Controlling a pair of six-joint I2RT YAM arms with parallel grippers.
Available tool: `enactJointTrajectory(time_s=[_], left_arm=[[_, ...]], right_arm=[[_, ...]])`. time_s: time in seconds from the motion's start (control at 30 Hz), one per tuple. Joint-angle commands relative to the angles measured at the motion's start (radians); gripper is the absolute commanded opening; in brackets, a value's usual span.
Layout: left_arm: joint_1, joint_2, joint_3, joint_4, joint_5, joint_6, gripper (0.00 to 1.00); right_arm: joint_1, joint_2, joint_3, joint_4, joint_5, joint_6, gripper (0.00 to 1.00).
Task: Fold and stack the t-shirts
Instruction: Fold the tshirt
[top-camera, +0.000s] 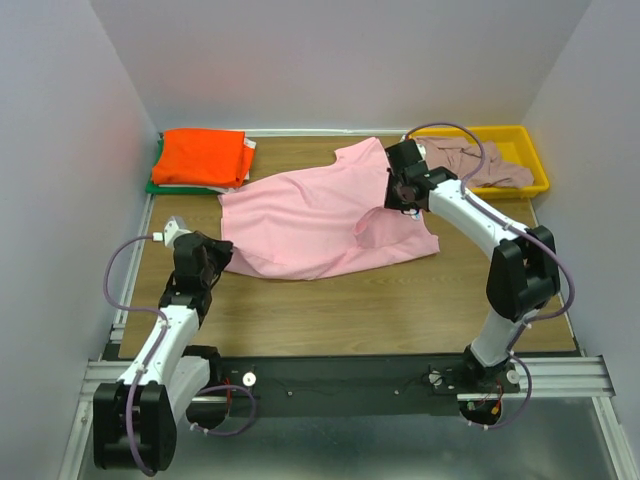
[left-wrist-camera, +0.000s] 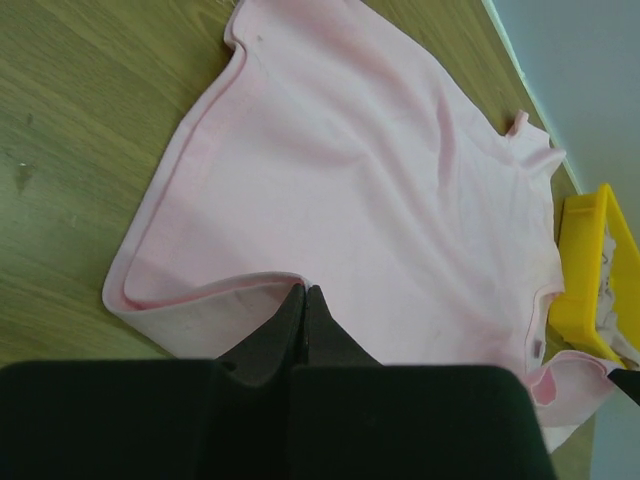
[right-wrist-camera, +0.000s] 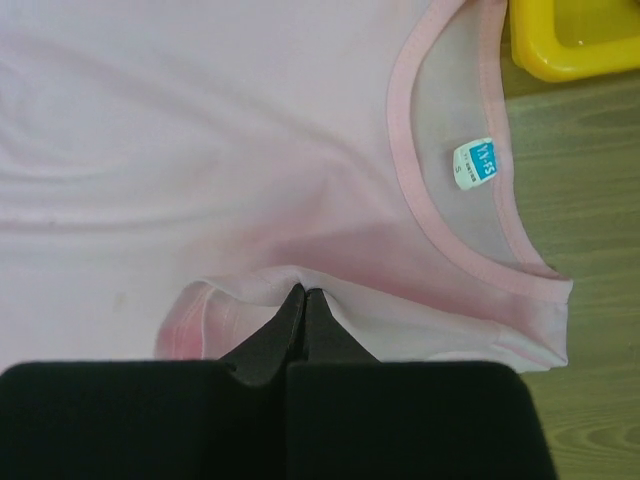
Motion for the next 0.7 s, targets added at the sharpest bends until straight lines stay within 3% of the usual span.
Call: enactJointTrajectory(time_s=[0.0,0.27,0.67], left_arm=[[0.050,0.013,-0.023,0.079,0.049,0.027,0.00],[0.125,0.126,-0.003,0.149,0.170,0.073,0.00],[0.180,0.194,0.009,0.198,0.187,0.087,0.00]], right_arm=[[-0.016,0.049,0.078,0.012,0.038,-0.044,0.00],[-0.039,0.092,0.144,0.011,0.067,-0.072,0.00],[-0.063,0.160,0.201,0.011,0.079,-0.096,0.00]])
